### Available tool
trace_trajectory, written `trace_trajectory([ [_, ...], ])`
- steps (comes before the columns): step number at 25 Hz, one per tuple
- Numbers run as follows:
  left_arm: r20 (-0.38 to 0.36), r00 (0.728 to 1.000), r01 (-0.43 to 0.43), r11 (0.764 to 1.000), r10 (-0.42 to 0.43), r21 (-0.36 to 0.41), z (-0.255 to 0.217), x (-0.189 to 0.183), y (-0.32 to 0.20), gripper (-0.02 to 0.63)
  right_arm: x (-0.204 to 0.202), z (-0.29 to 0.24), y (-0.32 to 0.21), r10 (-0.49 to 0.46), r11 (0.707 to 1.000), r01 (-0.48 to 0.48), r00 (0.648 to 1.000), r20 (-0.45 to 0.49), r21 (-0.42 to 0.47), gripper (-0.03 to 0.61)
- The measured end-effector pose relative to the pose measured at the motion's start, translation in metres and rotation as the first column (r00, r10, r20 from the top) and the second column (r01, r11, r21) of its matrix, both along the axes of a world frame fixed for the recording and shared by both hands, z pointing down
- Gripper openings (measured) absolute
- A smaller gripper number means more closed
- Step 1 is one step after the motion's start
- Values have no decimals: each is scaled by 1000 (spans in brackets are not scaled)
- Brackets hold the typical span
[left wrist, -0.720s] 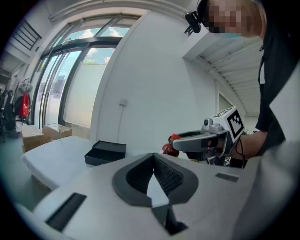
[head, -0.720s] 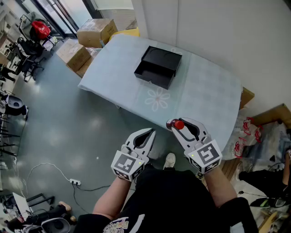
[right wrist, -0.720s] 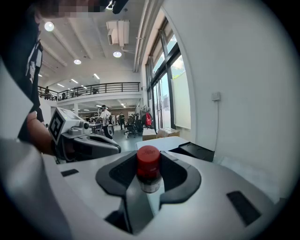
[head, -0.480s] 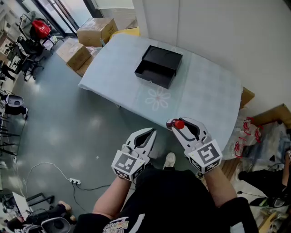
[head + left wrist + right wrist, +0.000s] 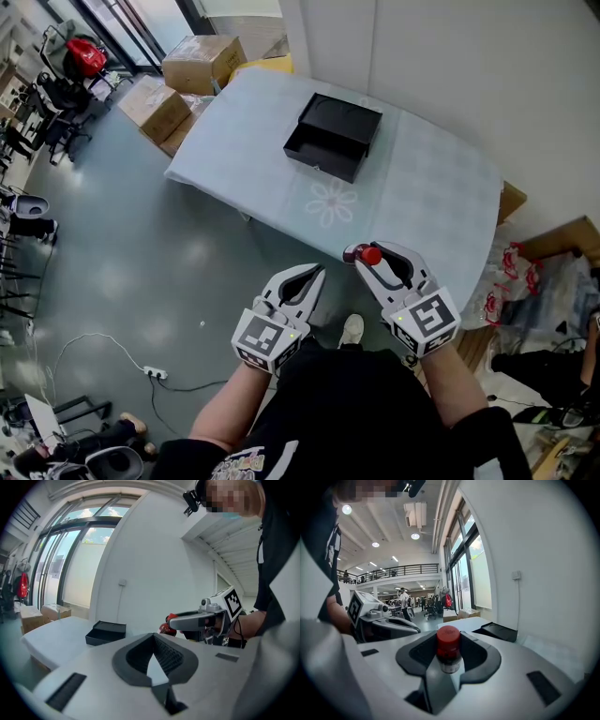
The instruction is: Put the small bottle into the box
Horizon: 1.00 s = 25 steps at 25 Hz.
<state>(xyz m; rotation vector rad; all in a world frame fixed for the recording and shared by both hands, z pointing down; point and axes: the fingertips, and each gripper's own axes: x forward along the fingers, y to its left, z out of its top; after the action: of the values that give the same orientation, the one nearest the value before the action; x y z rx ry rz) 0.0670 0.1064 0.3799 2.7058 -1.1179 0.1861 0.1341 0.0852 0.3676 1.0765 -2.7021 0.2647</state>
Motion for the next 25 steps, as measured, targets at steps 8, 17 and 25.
trace_trajectory([
  [8, -8, 1000, 3, 1000, -3, 5, -6, -24, -3, 8, -28, -5, -3, -14, 1000, 14, 1000, -7, 3, 150],
  [17, -14, 1000, 6, 1000, -6, 13, -11, -64, -19, 8, -69, -10, -18, -21, 1000, 21, 1000, -17, 8, 150],
  [25, -25, 1000, 7, 1000, -6, 13, -14, -96, -34, 8, -103, -10, -34, -22, 1000, 22, 1000, -20, 1, 150],
])
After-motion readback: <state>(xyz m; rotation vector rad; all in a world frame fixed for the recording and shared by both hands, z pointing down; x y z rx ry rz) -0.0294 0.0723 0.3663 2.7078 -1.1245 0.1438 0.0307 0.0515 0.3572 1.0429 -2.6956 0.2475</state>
